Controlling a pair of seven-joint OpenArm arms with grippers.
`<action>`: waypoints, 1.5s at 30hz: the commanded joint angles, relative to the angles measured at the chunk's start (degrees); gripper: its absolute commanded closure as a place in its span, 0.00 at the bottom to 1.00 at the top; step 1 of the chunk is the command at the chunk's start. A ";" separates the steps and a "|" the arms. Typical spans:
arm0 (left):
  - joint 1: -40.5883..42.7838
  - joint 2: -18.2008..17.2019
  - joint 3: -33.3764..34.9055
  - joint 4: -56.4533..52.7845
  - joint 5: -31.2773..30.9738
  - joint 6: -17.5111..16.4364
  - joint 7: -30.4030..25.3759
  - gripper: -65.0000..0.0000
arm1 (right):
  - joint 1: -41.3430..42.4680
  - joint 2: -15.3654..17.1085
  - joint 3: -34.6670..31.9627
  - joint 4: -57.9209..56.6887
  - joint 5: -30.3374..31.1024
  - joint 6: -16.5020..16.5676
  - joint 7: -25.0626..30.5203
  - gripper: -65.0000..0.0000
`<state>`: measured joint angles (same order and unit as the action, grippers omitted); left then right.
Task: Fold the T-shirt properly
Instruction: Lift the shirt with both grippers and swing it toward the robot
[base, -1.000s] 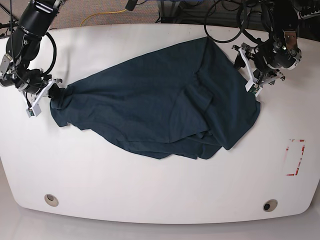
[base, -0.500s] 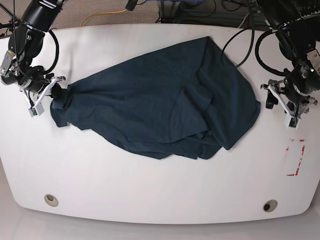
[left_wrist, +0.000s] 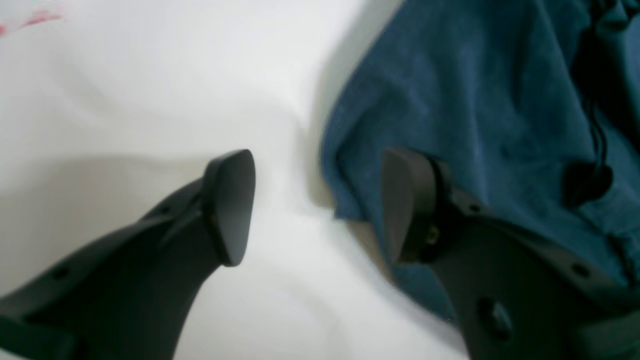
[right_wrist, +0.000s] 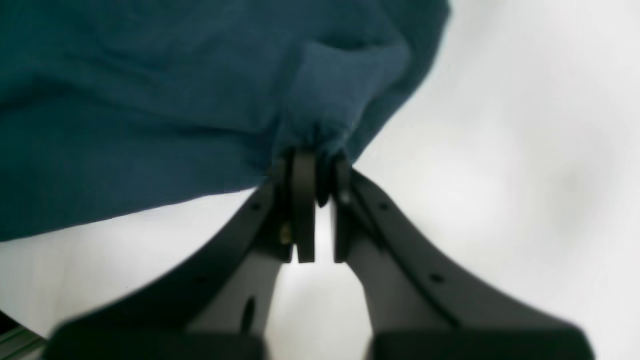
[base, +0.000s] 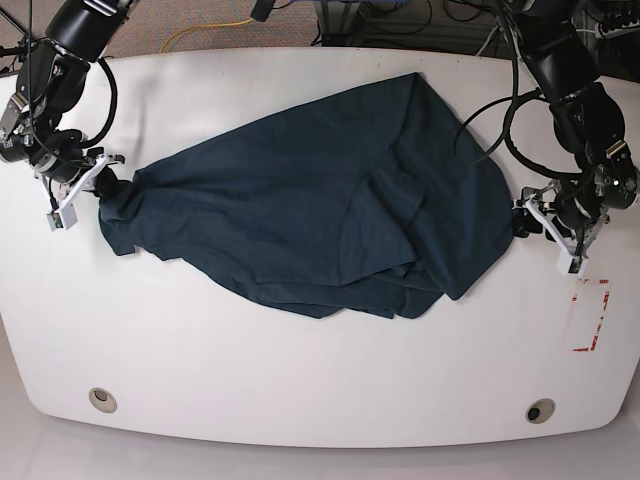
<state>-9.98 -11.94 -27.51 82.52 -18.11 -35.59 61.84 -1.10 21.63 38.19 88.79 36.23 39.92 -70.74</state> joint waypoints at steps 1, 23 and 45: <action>-1.41 -0.76 0.65 -0.89 -1.19 -0.14 -1.76 0.43 | 0.80 1.19 0.09 1.01 1.44 0.08 0.89 0.96; -2.20 -0.76 7.16 -14.70 -1.19 3.81 -11.78 0.49 | 1.24 1.01 5.54 0.92 1.53 0.08 0.89 0.96; -0.35 -2.78 1.70 5.44 -1.28 3.46 -1.32 1.00 | 0.71 0.92 11.43 0.66 1.53 0.08 0.81 0.95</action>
<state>-9.61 -13.82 -25.63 85.45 -18.94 -32.16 61.34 -0.43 20.95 48.10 88.58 37.32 39.94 -70.81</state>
